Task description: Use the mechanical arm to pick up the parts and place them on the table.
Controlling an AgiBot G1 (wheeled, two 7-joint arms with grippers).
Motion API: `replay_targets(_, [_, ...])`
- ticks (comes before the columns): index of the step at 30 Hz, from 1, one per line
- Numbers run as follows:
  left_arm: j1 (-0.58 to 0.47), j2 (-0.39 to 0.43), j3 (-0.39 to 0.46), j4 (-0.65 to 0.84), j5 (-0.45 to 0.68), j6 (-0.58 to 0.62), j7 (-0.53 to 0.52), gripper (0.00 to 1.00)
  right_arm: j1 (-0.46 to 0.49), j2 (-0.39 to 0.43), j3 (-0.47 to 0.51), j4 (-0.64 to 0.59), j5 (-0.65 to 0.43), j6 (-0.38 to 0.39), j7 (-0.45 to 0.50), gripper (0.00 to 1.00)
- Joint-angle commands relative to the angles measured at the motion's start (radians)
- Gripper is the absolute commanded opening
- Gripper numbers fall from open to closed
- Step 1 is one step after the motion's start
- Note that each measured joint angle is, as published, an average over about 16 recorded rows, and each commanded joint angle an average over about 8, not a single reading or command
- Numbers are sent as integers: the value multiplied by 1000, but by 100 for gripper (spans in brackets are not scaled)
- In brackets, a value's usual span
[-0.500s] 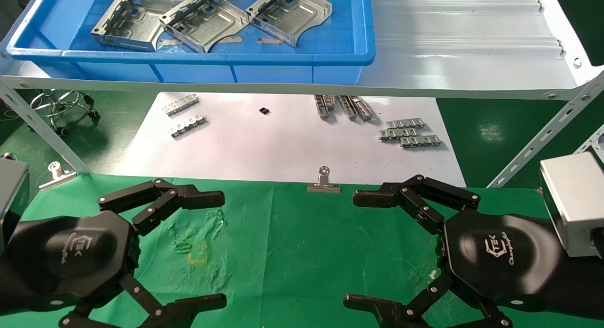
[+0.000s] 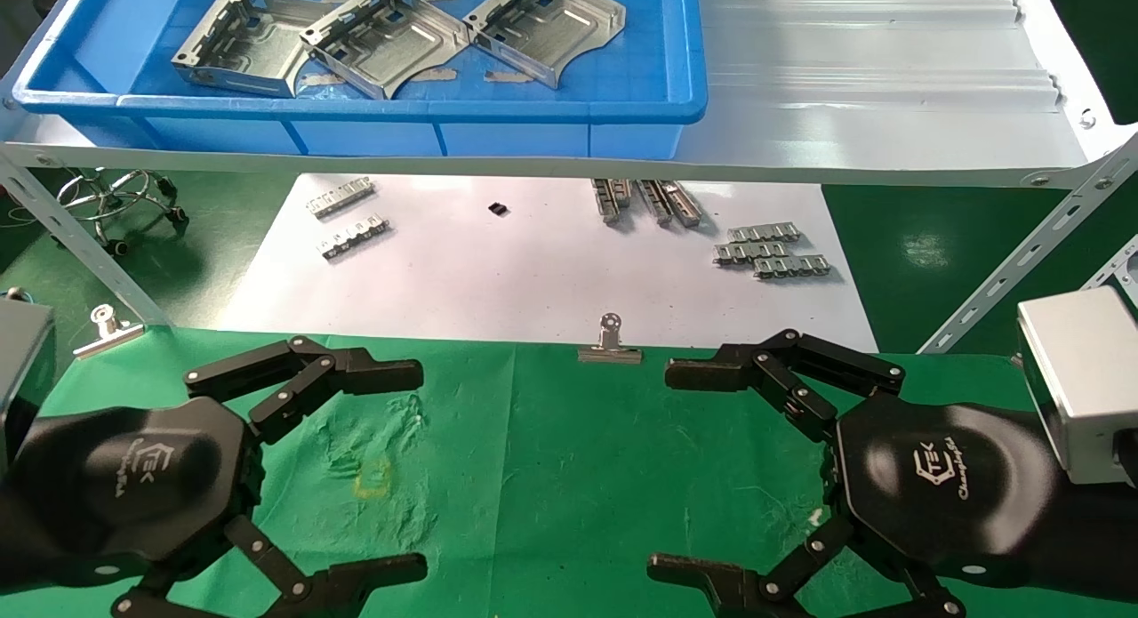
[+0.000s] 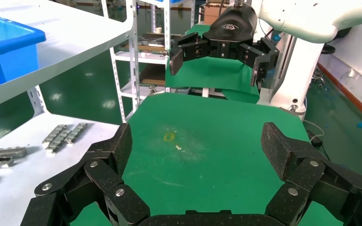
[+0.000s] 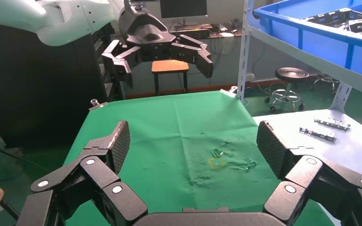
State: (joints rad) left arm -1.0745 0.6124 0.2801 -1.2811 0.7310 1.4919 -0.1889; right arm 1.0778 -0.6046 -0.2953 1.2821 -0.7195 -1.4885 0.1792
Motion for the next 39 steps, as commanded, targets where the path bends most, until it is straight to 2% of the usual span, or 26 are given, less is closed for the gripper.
replay_targets(1, [0, -1, 0, -1, 0, 2, 1, 100, 0, 0, 0, 0, 0, 0, 0, 31])
replay_targets(3, [1, 1, 0, 2, 0, -3, -2, 100, 0, 0, 0, 0, 0, 0, 0, 6])
replay_targets(4, [1, 2, 1, 4, 2, -8, -5, 100, 0, 0, 0, 0, 0, 0, 0, 0])
replay_targets(12, [-32, 60, 9, 38, 28, -130, -48, 100, 0, 0, 0, -1, 0, 0, 0, 0])
replay_targets(22, [-168, 160, 27, 103, 94, -305, -110, 100, 1, 0, -1, -1, 1, 0, -1, 0])
replay_targets(32, [-385, 247, 122, 267, 298, -506, -228, 100, 1, 0, -2, -1, 1, 0, -1, 0])
replay_targets(39, [-550, 296, 209, 431, 477, -589, -284, 100, 1, 0, -2, -1, 1, 0, -1, 0])
